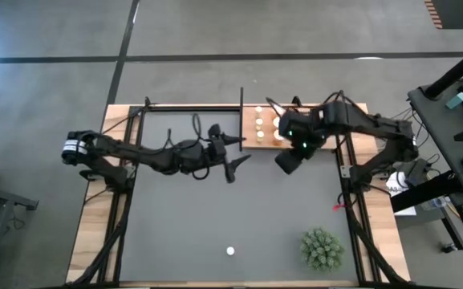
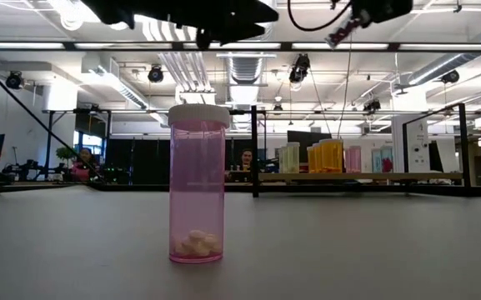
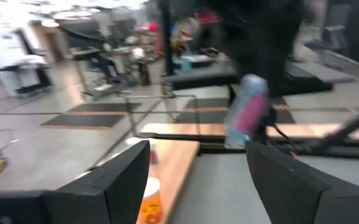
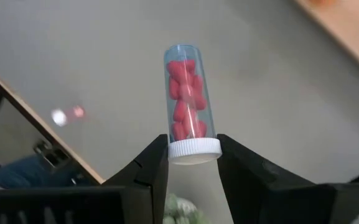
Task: Pick and place medicine bottles onto shelf by color
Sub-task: Put the blue medicine bottle on the shelf aligned with the other blue medicine bottle
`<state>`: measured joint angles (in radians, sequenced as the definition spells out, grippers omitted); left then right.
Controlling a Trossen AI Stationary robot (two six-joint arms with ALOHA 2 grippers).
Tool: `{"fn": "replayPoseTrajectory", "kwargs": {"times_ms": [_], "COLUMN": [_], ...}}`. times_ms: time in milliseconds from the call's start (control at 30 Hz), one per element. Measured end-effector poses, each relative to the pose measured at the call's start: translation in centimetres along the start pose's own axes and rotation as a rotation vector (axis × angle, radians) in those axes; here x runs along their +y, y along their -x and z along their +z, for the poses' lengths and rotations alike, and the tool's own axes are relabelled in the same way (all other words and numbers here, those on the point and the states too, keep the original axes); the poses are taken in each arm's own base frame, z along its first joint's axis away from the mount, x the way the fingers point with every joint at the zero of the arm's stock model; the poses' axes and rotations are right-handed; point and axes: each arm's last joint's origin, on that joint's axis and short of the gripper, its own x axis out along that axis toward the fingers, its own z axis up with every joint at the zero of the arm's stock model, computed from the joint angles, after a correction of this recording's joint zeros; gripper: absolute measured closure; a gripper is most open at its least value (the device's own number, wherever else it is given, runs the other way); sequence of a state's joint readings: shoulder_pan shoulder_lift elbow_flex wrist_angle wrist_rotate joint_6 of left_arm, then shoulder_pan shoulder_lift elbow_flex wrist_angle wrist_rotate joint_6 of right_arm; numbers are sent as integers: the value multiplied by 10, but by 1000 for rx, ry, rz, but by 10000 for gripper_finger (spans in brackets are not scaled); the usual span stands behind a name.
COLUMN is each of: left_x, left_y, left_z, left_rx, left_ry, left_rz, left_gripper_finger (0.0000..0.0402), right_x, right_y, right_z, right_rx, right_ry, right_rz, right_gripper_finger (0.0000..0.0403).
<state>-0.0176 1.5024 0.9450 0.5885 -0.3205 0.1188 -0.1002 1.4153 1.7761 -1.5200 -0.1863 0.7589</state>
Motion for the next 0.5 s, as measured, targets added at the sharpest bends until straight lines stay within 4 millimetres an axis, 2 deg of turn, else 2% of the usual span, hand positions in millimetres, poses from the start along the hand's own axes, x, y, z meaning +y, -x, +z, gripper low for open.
{"fn": "replayPoseTrajectory", "kwargs": {"times_ms": [133,233,500], "left_x": [-1,2,8], "left_y": [-13,-23,-42], "left_z": [-4,-6,4], "left_rx": [10,15,-19], "left_ry": [-59,-110,-104], "left_rz": [-82,-74,-41], "left_gripper_finger": [151,151,151], "right_x": [-3,0,16], "right_y": [15,23,25], "right_z": [14,23,43], "right_rx": [-61,-99,-139], "right_ry": [-31,-7,158], "right_rz": [30,51,68], "right_gripper_finger": [291,291,291]}}
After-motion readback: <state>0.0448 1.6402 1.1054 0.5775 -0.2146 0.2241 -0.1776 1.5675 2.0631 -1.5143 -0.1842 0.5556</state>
